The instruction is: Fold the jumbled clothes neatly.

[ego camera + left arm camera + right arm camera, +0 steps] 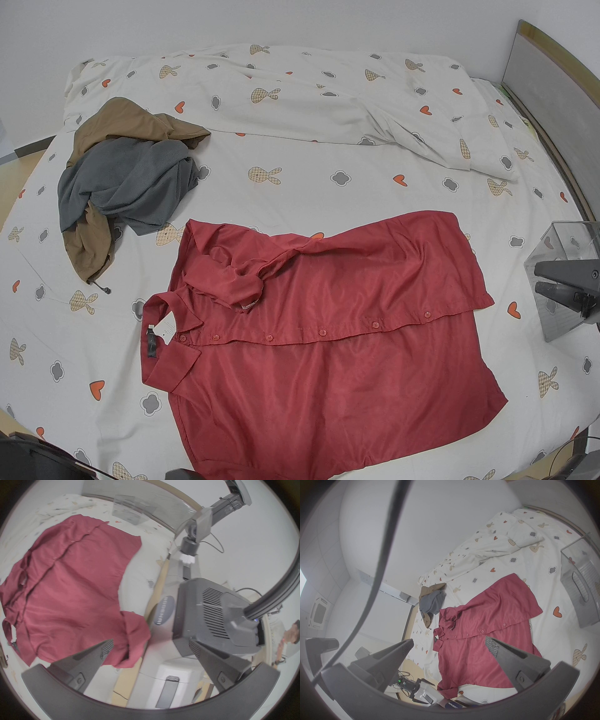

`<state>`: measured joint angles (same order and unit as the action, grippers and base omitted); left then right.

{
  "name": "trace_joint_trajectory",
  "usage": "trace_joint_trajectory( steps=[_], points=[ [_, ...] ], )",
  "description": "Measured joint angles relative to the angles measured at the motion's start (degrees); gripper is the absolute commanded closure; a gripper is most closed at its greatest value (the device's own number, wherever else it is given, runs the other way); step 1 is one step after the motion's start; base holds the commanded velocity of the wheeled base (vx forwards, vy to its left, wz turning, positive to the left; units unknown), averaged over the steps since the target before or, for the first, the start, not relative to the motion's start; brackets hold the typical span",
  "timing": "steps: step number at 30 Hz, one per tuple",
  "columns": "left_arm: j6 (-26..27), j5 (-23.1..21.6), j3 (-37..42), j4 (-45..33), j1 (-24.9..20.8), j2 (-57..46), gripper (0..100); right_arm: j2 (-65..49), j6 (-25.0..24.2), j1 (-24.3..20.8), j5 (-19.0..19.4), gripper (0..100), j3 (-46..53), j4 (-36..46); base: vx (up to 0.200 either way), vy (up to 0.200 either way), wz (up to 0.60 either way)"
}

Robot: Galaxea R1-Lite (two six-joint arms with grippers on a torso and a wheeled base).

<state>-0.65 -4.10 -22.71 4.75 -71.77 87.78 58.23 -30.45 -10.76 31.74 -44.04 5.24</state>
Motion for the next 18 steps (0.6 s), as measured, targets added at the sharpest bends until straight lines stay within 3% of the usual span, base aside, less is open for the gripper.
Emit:
trace_joint_trajectory(
  steps=[5,8,14,18],
  points=[
    [-0.04,9.02,0.0,0.0,2.15,-2.26,0,3.75,1.37,0.71,-0.11,0,1.05,0.15,0.0,0.0,0.0],
    [-0.01,12.71,-0.55,0.04,6.69,-4.71,0,7.67,5.39,2.63,-0.24,0,2.51,0.26,0.0,0.0,0.0],
    [0.0,13.86,-3.94,-0.02,18.71,-9.89,0,15.36,16.4,8.29,-2.84,0,5.96,0.06,0.0,0.0,0.0],
    [-0.01,10.01,-9.31,-0.27,28.55,-13.64,0,20.65,28.32,14.15,-4.02,0,9.2,-0.29,0.0,0.0,0.0]
  ],
)
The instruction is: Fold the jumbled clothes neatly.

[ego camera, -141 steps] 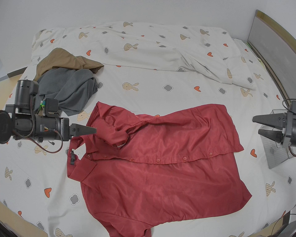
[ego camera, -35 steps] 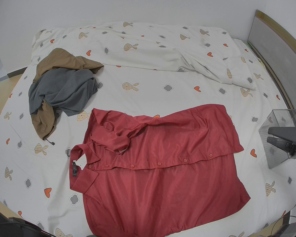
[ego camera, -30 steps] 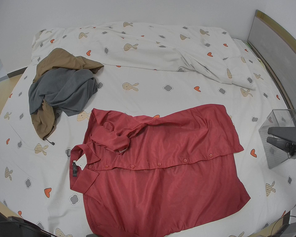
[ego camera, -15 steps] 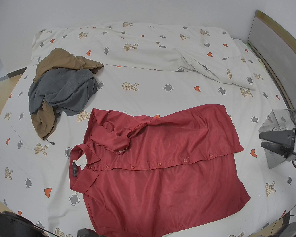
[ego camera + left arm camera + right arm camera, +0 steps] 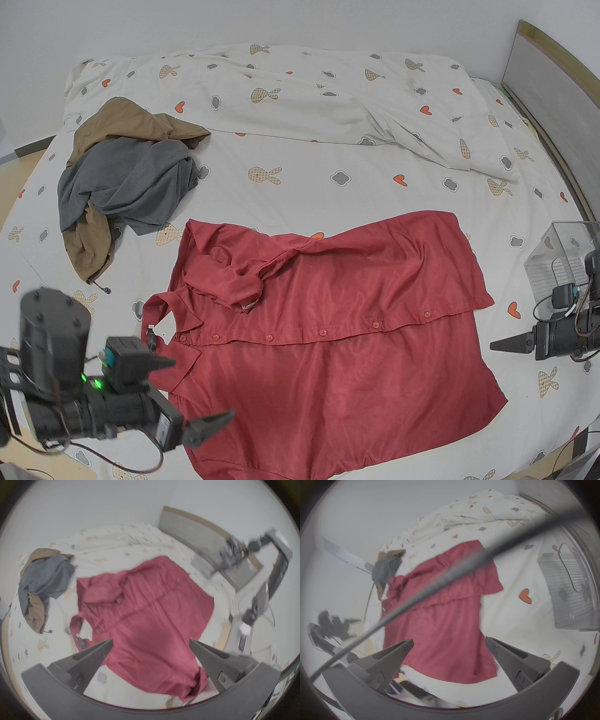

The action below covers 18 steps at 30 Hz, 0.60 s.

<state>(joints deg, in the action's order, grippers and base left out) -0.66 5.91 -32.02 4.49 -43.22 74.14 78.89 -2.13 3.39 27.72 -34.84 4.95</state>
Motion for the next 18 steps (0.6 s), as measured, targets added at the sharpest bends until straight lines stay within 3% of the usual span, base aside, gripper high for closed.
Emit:
trace_joint_trajectory(
  steps=[2,5,11,18],
  points=[
    [-0.1,-4.06,-3.34,-0.52,4.22,-2.01,0,3.23,5.96,4.35,0.99,0,1.39,-0.11,0.0,0.0,0.0],
    [-0.6,-9.7,-7.13,-1.37,8.7,-4.66,0,8.05,10.28,9.37,2.96,0,2.49,-0.66,0.0,0.0,0.0],
    [-2.07,-15.92,-10.51,-2.13,14.12,-9.05,0,18.32,13.48,14.58,5.63,0,3.07,-2.55,0.0,0.0,0.0],
    [-3.06,-17.51,-10.84,-2.15,16.84,-12.07,0,24.92,14.4,16.03,14.7,0,3.23,-2.95,0.0,0.0,0.0]
  ],
)
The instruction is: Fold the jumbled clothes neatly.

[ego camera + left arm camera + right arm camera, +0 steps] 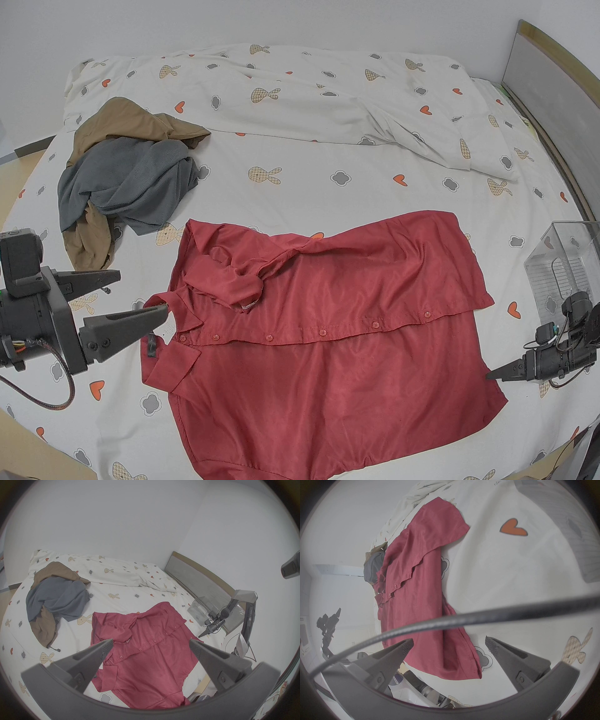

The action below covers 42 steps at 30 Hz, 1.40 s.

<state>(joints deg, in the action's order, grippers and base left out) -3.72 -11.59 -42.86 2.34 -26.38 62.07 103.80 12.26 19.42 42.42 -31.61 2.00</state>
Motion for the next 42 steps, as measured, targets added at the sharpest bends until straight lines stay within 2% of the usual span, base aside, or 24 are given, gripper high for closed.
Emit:
trace_joint_trajectory(
  steps=[7,12,14,15,33,42],
  points=[
    [-0.11,-0.11,0.11,0.04,0.5,-1.16,0,4.3,0.11,0.12,1.52,0,-0.44,-0.48,0.0,0.0,0.0],
    [-0.07,-0.11,0.23,0.06,0.56,-1.5,0,6.28,0.1,0.1,5.96,0,-0.66,-0.45,0.0,0.0,0.0],
    [-0.07,-0.11,0.33,0.11,0.56,-1.57,0,6.62,0.05,0.09,6.57,0,-0.88,-0.45,0.0,0.0,0.0],
    [-0.07,-0.11,0.34,0.06,0.56,-1.6,0,6.78,-0.01,0.09,6.64,100,-0.91,-0.45,0.0,0.0,0.0],
    [-0.05,-0.11,0.69,0.04,0.54,-1.49,0,5.92,-0.52,2.38,6.7,100,-0.11,0.18,0.0,0.0,0.0],
    [0.05,-0.09,0.83,0.01,0.54,-1.28,0,-0.16,-0.5,5.28,6.6,100,1.68,0.35,0.0,0.0,0.0]
  ],
)
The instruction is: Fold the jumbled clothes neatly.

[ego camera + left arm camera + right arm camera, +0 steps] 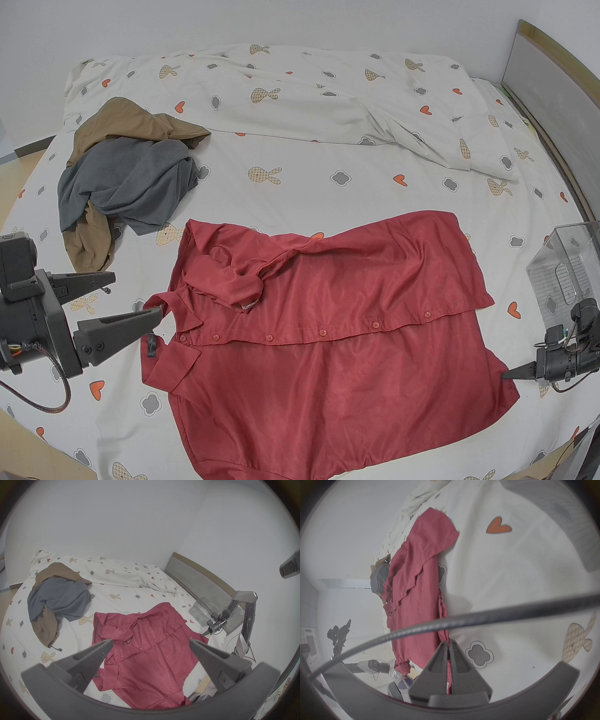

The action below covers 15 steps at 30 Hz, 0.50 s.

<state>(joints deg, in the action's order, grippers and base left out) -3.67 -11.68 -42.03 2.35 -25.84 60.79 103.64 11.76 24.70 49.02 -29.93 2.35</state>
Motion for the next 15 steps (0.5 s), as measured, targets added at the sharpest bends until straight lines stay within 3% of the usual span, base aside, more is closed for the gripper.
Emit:
trace_joint_trajectory(
  steps=[5,15],
  points=[
    [0.06,0.0,0.02,0.0,0.0,0.01,0,-5.69,0.11,2.36,-0.77,100,3.04,0.05,0.0,0.0,0.0],
    [0.17,-0.02,0.06,0.0,0.0,0.0,0,-13.98,0.16,5.29,-6.27,100,8.27,0.05,0.0,0.0,0.0]
  ],
)
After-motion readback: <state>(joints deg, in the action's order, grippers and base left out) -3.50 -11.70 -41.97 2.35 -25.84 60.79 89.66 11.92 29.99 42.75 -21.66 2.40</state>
